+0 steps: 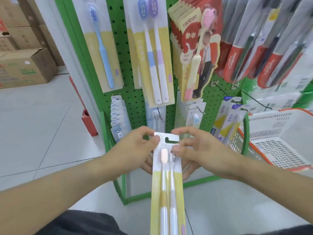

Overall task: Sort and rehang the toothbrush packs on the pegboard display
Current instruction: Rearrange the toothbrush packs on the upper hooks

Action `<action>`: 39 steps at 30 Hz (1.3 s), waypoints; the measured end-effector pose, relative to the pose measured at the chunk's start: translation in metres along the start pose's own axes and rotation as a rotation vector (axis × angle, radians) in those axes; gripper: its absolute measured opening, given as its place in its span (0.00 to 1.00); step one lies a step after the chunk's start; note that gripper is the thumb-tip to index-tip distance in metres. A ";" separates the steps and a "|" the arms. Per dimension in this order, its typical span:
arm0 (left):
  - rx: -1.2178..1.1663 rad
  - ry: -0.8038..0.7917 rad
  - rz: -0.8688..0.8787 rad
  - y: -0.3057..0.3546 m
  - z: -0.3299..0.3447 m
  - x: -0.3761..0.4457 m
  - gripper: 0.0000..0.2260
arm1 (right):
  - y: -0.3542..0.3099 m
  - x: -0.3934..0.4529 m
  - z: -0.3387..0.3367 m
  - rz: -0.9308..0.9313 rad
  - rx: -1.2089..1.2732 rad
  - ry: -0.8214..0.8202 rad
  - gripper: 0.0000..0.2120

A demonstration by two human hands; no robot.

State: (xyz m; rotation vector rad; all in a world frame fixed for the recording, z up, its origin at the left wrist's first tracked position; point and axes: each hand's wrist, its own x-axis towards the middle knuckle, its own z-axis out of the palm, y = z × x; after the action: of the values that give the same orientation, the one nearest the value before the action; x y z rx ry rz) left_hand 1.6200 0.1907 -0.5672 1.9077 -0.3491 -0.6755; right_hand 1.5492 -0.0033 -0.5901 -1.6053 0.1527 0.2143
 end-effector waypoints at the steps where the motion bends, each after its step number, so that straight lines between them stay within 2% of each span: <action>1: 0.030 0.002 0.032 0.000 0.006 0.007 0.06 | 0.005 -0.002 -0.003 0.010 -0.022 -0.038 0.28; 7: 0.111 -0.074 0.076 -0.013 0.033 0.032 0.05 | 0.024 -0.006 -0.024 0.104 -0.004 -0.078 0.15; 13: 0.174 -0.117 0.114 -0.020 0.045 0.043 0.07 | 0.034 0.007 -0.034 0.046 -0.146 0.082 0.04; 19: 0.144 -0.256 -0.015 -0.024 0.044 0.048 0.15 | 0.047 0.013 -0.029 0.066 -0.188 0.102 0.06; 22: 0.100 -0.268 -0.049 -0.025 0.040 0.048 0.21 | 0.045 0.014 -0.031 0.073 -0.180 0.076 0.08; 27: 0.101 -0.169 -0.071 -0.031 0.039 0.053 0.25 | 0.044 0.014 -0.030 0.071 -0.203 0.058 0.24; 29: 0.111 -0.185 -0.091 -0.033 0.038 0.056 0.23 | 0.044 0.016 -0.030 0.062 -0.190 0.092 0.26; 33: 0.150 -0.239 -0.108 -0.033 0.044 0.056 0.13 | 0.047 0.020 -0.032 0.083 -0.101 0.146 0.25; 39: 0.134 -0.240 -0.099 -0.035 0.049 0.061 0.13 | 0.052 0.027 -0.033 0.082 -0.128 0.220 0.20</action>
State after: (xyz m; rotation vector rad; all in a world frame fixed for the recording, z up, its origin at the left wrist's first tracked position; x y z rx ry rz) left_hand 1.6375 0.1373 -0.6321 1.9846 -0.4632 -0.9725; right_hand 1.5648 -0.0374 -0.6452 -1.7503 0.3814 0.1118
